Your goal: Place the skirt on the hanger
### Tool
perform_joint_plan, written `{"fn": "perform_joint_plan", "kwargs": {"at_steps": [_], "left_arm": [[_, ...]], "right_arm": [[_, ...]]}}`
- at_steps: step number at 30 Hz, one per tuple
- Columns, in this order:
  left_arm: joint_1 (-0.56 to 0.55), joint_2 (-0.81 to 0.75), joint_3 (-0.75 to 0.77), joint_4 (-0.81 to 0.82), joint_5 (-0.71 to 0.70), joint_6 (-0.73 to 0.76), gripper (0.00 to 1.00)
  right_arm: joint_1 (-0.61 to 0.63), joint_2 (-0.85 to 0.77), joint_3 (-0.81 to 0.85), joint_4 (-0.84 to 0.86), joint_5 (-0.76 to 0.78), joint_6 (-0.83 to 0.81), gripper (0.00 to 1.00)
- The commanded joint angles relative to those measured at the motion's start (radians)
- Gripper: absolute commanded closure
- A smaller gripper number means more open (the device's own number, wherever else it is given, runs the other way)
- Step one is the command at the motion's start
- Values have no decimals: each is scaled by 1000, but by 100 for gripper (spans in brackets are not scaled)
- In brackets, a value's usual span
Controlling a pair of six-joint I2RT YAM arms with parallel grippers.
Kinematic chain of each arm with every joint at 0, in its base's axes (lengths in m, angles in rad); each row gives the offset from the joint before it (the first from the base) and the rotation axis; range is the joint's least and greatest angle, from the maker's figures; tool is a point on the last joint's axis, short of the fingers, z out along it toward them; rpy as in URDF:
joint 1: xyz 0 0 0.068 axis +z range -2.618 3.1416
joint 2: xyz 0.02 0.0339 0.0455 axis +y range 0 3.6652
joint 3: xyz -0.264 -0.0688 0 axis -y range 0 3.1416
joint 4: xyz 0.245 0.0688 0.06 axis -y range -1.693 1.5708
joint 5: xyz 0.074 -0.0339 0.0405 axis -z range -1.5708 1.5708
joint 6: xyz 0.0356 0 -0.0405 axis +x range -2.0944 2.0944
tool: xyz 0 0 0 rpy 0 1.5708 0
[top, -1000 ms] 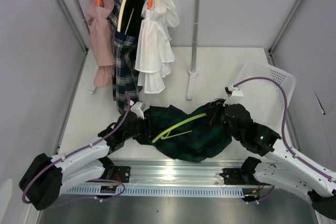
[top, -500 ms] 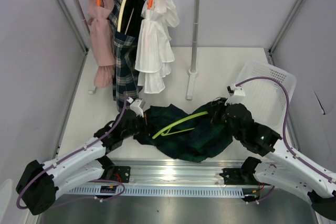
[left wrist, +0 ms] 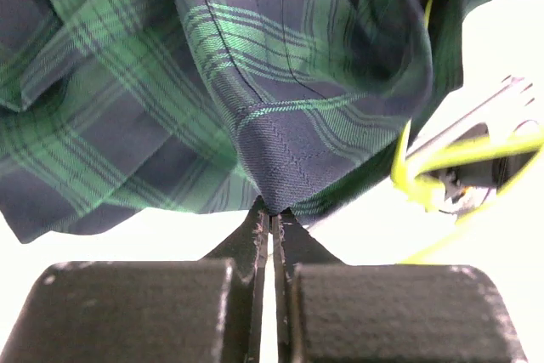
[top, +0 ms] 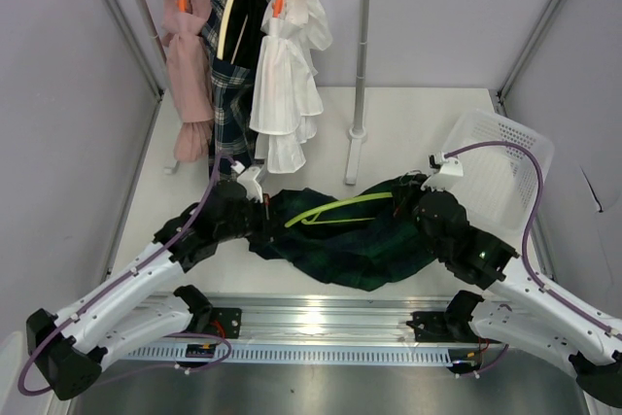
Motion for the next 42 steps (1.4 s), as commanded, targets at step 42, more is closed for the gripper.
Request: {"fn": "perform_joint_plan", "kwargs": {"at_steps": [42], "left_arm": [[273,32,205,-122,358,74,100]], "right_arm": [[45,-82,-69,92,151,-91,100]]}}
